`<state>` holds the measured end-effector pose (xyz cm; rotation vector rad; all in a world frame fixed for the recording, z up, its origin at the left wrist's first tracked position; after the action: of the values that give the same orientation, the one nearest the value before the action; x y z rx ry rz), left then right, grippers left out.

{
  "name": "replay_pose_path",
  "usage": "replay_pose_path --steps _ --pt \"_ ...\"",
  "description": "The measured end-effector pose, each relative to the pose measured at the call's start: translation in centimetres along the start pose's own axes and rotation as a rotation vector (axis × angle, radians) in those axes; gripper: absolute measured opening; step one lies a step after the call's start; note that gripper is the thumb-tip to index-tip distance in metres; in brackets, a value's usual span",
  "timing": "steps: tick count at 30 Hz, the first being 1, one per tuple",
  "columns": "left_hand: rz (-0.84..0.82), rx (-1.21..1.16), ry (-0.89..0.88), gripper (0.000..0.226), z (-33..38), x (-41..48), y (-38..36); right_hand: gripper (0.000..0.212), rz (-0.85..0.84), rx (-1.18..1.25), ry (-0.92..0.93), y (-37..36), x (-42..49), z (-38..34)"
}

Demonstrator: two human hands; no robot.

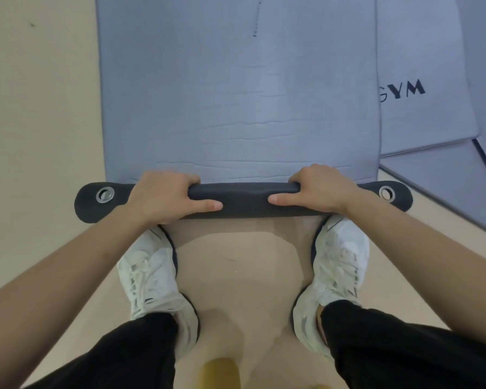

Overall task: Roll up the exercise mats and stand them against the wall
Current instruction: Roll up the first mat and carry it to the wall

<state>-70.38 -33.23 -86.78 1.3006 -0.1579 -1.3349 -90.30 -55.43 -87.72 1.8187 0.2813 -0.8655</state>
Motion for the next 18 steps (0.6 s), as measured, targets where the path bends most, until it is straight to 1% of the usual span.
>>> replay_pose_path --steps 1,2,5,6,7,11,14,16,17,18 --pt "0.037 0.011 0.011 0.079 0.0 -0.2 -0.2 0.084 -0.004 0.000 0.006 0.1 0.4 0.0" --pt "0.113 0.018 -0.001 0.074 0.1 -0.5 -0.3 0.082 -0.009 -0.004 0.011 0.3 0.8 -0.1" --pt "0.438 0.053 -0.181 0.062 1.3 -2.5 -1.5 0.080 -0.009 -0.015 0.014 1.4 2.2 0.2" --pt "0.514 0.070 -0.233 0.060 2.0 -3.2 -2.3 0.079 -0.008 -0.012 0.010 1.8 2.7 0.4" --pt "0.538 0.093 -0.263 0.062 2.5 -3.6 -3.1 0.079 -0.008 -0.012 0.006 2.1 3.3 0.7" --pt "0.420 0.195 -0.206 0.089 2.5 -3.1 -5.1 0.088 -0.007 -0.088 -0.020 2.5 5.2 1.4" --pt "0.424 0.234 -0.235 0.091 2.0 -1.2 -3.9 0.078 0.083 -0.149 -0.076 3.3 5.7 1.6" --pt "0.451 0.231 -0.274 0.088 1.8 0.4 -3.1 0.069 0.234 -0.144 -0.125 4.1 5.3 1.7" --pt "0.435 0.230 -0.281 0.089 1.6 1.1 -2.6 0.064 0.359 -0.135 -0.126 4.3 4.8 1.6" --pt "0.408 0.226 -0.280 0.090 1.3 1.7 -2.1 0.059 0.521 -0.130 -0.106 4.3 4.1 1.3"
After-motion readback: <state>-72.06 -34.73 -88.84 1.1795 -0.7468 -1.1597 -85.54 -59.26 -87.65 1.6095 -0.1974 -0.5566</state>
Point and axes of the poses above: each hand's wrist, its own x-axis towards the middle knuckle, its own y-axis out of the back of the hand, z = x × y, the point moved 4 cm from there along x, towards the middle knuckle, and after that the axes turned 13 degrees about -x, right-handed, at the moved point
